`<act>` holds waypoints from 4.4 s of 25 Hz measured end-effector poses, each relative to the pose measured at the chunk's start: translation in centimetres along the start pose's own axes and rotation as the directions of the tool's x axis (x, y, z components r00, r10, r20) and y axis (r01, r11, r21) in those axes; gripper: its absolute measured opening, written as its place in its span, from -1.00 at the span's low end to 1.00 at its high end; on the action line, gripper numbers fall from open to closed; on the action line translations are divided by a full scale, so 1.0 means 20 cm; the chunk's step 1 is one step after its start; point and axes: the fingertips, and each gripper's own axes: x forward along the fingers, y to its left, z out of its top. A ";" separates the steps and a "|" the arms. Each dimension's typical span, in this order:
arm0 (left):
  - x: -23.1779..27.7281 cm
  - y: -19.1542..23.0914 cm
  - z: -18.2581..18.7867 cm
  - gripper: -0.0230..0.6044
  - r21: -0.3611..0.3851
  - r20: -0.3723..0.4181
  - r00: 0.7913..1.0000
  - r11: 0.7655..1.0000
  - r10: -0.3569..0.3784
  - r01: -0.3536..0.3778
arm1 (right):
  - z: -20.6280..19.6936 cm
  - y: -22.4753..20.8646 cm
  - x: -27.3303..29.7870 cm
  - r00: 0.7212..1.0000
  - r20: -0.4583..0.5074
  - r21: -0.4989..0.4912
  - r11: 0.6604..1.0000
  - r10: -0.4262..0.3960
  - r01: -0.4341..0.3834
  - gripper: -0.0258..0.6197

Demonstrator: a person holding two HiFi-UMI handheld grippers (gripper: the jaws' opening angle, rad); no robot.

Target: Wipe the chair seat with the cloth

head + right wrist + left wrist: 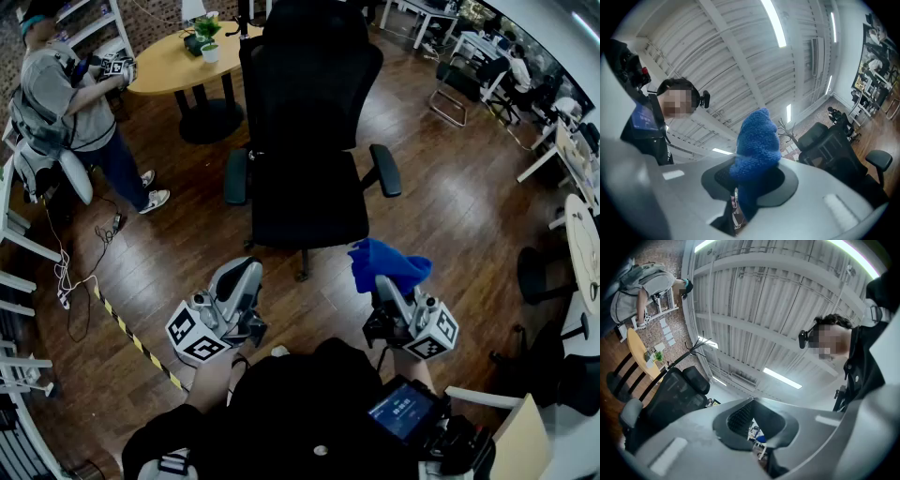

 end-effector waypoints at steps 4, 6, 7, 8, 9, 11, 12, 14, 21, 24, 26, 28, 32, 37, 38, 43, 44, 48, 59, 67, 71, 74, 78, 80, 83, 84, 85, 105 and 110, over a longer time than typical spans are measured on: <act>0.04 0.10 -0.01 -0.96 -0.004 -0.001 1.000 1.000 0.006 -0.006 | -0.02 -0.09 0.05 1.000 -0.004 0.003 1.000 -0.004 0.004 -0.67; 0.09 0.17 0.00 -0.96 -0.006 -0.004 1.000 1.000 0.011 -0.011 | -0.02 -0.16 0.09 1.000 -0.004 0.005 1.000 -0.005 0.005 -0.67; 0.12 0.21 0.00 -0.96 -0.005 -0.007 1.000 1.000 0.014 -0.014 | -0.01 -0.21 0.11 1.000 -0.002 0.008 1.000 -0.005 0.005 -0.67; 0.15 0.26 -0.01 -0.96 -0.002 -0.010 1.000 1.000 0.017 -0.017 | -0.01 -0.27 0.14 1.000 0.001 0.012 1.000 -0.004 0.004 -0.67; 0.19 0.31 -0.01 -0.96 0.002 -0.013 1.000 1.000 0.022 -0.022 | -0.01 -0.33 0.16 1.000 0.002 0.016 1.000 -0.002 0.002 -0.67; 0.27 0.41 -0.02 -0.96 0.013 -0.018 0.999 0.999 0.034 -0.034 | -0.01 -0.48 0.22 1.000 0.004 0.023 1.000 0.004 -0.004 -0.67; 0.33 0.46 -0.03 -0.96 0.020 -0.021 0.999 0.999 0.040 -0.039 | 0.00 -0.55 0.25 1.000 0.006 0.027 1.000 0.007 -0.007 -0.67; 0.45 0.57 -0.04 -0.96 0.035 -0.027 0.999 0.998 0.046 -0.045 | 0.04 -0.71 0.33 1.000 0.012 0.039 0.999 0.017 -0.018 -0.67; 0.86 0.91 -0.11 -0.96 0.077 -0.039 0.993 0.991 0.109 -0.106 | 0.16 -1.15 0.58 0.996 -0.051 0.087 0.993 0.078 -0.073 -0.67; 0.94 1.01 -0.10 -0.96 0.071 -0.032 0.991 0.989 0.130 -0.127 | 0.16 -1.29 0.68 0.993 -0.079 0.105 0.992 0.084 -0.075 -0.67; 0.94 1.10 -0.08 -0.96 0.058 -0.033 0.990 0.989 0.138 -0.136 | 0.10 -1.35 0.75 0.993 -0.092 0.121 0.991 0.077 -0.066 -0.67; 0.93 1.20 -0.07 -0.96 0.041 -0.040 0.989 0.989 0.145 -0.144 | 0.02 -1.40 0.84 0.991 -0.118 0.125 0.991 0.068 -0.053 -0.67; 0.91 1.40 -0.11 -0.96 0.005 -0.062 0.983 0.985 0.174 -0.174 | -0.28 -1.63 1.02 0.975 -0.223 0.087 0.996 0.005 0.015 -0.67; 0.80 1.77 -0.34 -0.96 -0.019 -0.110 0.959 0.964 0.260 -0.264 | -1.06 -2.14 1.28 0.893 -0.441 0.009 0.995 -0.084 0.098 -0.67; 0.77 1.85 -0.41 -0.96 -0.024 -0.123 0.954 0.960 0.273 -0.278 | -1.25 -2.25 1.33 0.867 -0.488 -0.015 0.994 -0.100 0.106 -0.67; 0.64 2.10 -0.65 -0.96 -0.040 -0.134 0.947 0.953 0.293 -0.301 | -2.12 -2.73 1.47 0.719 -0.673 -0.098 0.985 -0.170 0.141 -0.67; 0.61 2.13 -0.67 -0.96 -0.042 -0.132 0.944 0.950 0.301 -0.309 | -2.26 -2.81 1.48 0.689 -0.702 -0.116 0.983 -0.182 0.142 -0.67; 0.51 2.24 -0.76 -0.96 -0.041 -0.139 0.932 0.939 0.334 -0.342 | -2.68 -3.04 1.48 0.556 -0.795 -0.188 0.970 -0.244 0.157 -0.67; 0.47 2.31 -0.77 -0.96 -0.035 -0.131 0.934 0.940 0.331 -0.338 | -2.80 -3.21 1.41 0.495 -0.795 -0.311 0.936 -0.352 0.166 -0.67; 0.46 2.36 -0.81 -0.96 -0.023 -0.160 0.922 0.932 0.354 -0.362 | -2.18 -3.85 0.77 0.314 -0.667 -0.549 0.731 -0.676 0.406 -0.67; 0.46 2.36 -0.81 -0.96 -0.023 -0.163 0.922 0.933 0.352 -0.360 | -1.86 -4.02 0.49 0.243 -0.593 -0.621 0.628 -0.768 0.468 -0.67; 0.46 2.37 -0.81 -0.96 -0.026 -0.164 0.921 0.932 0.353 -0.362 | -1.74 -4.07 0.38 0.217 -0.553 -0.642 0.578 -0.804 0.504 -0.67; 0.45 2.38 -0.81 -0.96 -0.021 -0.163 0.915 0.926 0.370 -0.378 | -1.71 -4.10 0.34 0.218 -0.544 -0.626 0.565 -0.810 0.538 -0.67; 0.46 2.38 -0.81 -0.96 -0.020 -0.157 0.915 0.925 0.372 -0.380 | -1.70 -4.10 0.34 0.214 -0.535 -0.640 0.558 -0.817 0.528 -0.67; 0.47 2.36 -0.80 -0.96 -0.024 -0.145 0.919 0.927 0.366 -0.373 | -1.69 -4.07 0.35 0.229 -0.523 -0.636 0.555 -0.821 0.536 -0.67; 0.47 2.35 -0.80 -0.96 -0.027 -0.143 0.921 0.928 0.363 -0.371 | -1.69 -4.04 0.38 0.247 -0.523 -0.617 0.563 -0.816 0.550 -0.67; 0.47 2.34 -0.79 -0.96 -0.030 -0.141 0.922 0.929 0.362 -0.369 | -1.72 -3.98 0.43 0.272 -0.528 -0.595 0.579 -0.805 0.558 -0.67; 0.41 2.28 -0.73 -0.96 -0.071 -0.115 0.926 0.926 0.360 -0.370 | -2.90 -2.88 1.30 0.466 -0.825 -0.300 0.947 -0.319 0.117 -0.66; 0.40 2.28 -0.72 -0.96 -0.055 -0.122 0.926 0.929 0.357 -0.365 | -2.79 -3.07 1.11 0.415 -0.803 -0.391 0.904 -0.427 0.173 -0.66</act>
